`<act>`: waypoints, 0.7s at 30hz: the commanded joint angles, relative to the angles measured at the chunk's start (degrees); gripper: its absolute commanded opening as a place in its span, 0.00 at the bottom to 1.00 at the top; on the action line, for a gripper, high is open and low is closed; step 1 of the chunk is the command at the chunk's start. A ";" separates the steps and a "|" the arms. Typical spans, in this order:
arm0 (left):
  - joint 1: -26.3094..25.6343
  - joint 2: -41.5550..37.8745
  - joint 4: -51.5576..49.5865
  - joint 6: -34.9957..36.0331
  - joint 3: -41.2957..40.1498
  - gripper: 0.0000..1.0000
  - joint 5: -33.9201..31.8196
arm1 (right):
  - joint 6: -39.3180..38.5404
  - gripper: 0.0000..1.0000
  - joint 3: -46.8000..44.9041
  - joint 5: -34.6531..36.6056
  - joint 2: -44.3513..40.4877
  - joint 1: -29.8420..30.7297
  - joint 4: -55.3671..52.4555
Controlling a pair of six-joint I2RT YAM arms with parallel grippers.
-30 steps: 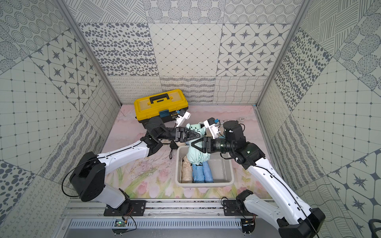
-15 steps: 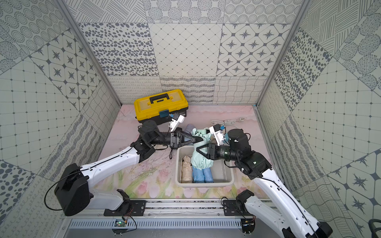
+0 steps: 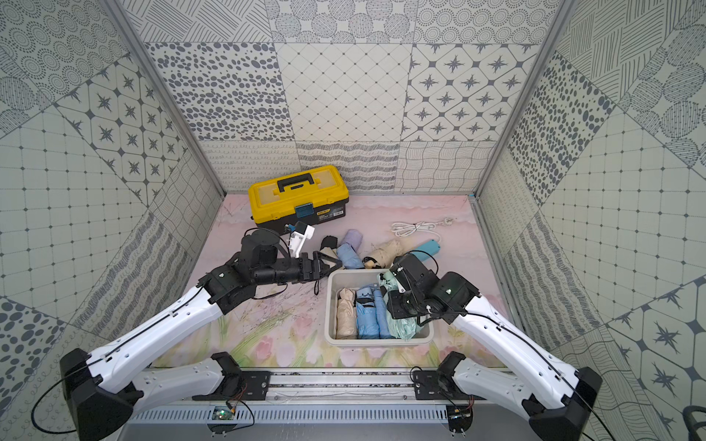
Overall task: Put the umbrella into the storage box
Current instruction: Place the umbrella in the storage box.
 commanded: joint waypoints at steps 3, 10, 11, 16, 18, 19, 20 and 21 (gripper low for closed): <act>-1.98 3.01 -18.31 -1.05 0.90 0.82 -7.30 | 2.20 0.32 -0.05 9.64 2.97 3.06 1.72; -4.33 5.66 -19.41 -2.56 -0.79 0.80 -9.06 | 4.70 0.33 -4.71 13.29 5.77 4.03 7.13; -4.72 5.91 -18.99 -2.68 -1.03 0.80 -9.12 | 5.06 0.33 -5.32 13.41 6.09 4.10 7.95; -6.13 8.06 -17.51 -3.29 -1.52 0.72 -9.14 | 6.65 0.34 -8.92 13.50 7.29 4.20 11.32; -6.47 8.69 -17.19 -3.30 -1.47 0.70 -9.17 | 7.21 0.34 -10.78 13.41 7.39 4.12 13.35; -6.75 9.06 -17.16 -3.03 -1.35 0.68 -9.40 | 7.62 0.35 -11.79 13.34 7.59 4.20 14.41; -6.93 9.25 -17.28 -2.99 -1.39 0.66 -9.66 | 7.86 0.36 -12.48 13.32 7.77 4.14 15.29; -7.02 9.59 -17.33 -2.85 -1.36 0.64 -9.78 | 8.18 0.38 -13.14 13.28 8.16 4.18 16.26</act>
